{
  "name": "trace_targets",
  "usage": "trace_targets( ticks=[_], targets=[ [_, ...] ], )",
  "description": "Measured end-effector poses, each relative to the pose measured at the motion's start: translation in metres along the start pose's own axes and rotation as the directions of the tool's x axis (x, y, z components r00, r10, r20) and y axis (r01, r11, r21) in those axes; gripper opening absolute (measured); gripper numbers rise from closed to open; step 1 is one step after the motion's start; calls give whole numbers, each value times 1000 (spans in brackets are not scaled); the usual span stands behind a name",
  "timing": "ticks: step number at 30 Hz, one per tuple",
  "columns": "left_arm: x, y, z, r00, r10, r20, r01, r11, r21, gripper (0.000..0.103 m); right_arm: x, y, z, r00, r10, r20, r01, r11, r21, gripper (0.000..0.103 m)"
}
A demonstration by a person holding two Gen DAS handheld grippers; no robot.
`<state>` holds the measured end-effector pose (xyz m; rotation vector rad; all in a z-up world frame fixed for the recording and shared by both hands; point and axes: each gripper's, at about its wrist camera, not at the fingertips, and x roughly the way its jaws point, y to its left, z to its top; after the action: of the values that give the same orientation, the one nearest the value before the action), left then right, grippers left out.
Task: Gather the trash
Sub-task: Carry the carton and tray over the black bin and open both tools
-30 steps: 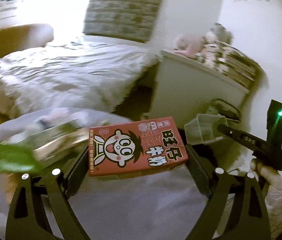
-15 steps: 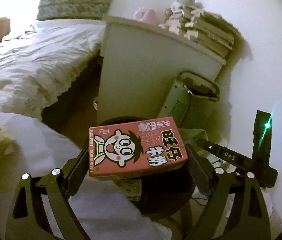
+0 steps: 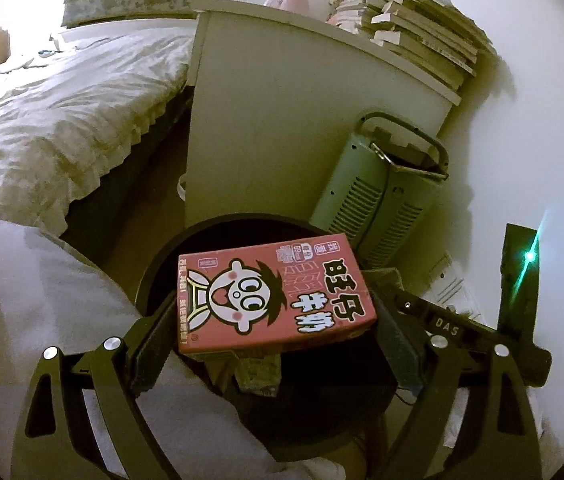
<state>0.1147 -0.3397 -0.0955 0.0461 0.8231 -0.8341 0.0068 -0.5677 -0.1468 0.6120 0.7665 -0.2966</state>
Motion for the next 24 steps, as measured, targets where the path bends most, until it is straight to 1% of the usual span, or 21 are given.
trace_targets(
  ticks=[2,4,5,6,8,9,16,20,22,23,24],
  targets=[
    [2,-2,2,1000,-6,-8,6,1000,5,89,1,1,2,1000,1,-4,-1,1000,3,6],
    [3,-4,3,1000,-4,-9,5,1000,19,90,1,1,5,1000,2,-13,-2,1000,6,9],
    [2,-5,4,1000,-2,-6,2,1000,25,90,0,1,5,1000,0,-13,0,1000,8,18],
    [1,-6,3,1000,3,0,-3,1000,29,90,-1,0,6,1000,0,-9,0,1000,10,31],
    [-2,-7,4,1000,10,11,-11,999,33,91,-5,0,6,1000,10,6,-10,1000,14,43],
    [-4,-7,3,1000,9,16,-10,999,34,92,-7,0,6,1000,12,10,-12,1000,12,46],
    [-30,-7,3,999,6,53,-7,1000,22,93,-22,7,4,999,36,21,-36,999,9,47],
    [-55,-3,0,996,11,90,-11,1000,7,93,-31,22,0,998,63,11,-63,998,-22,47],
    [-72,3,-3,993,20,113,-18,1000,-13,93,-35,34,-2,997,76,8,-76,996,-39,57],
    [-81,8,-6,992,30,125,-27,999,-29,93,-39,43,-4,996,91,11,-90,995,-50,65],
    [-91,15,-8,990,41,134,-35,998,-48,93,-40,49,-4,995,104,10,-103,993,-61,65]
  ],
)
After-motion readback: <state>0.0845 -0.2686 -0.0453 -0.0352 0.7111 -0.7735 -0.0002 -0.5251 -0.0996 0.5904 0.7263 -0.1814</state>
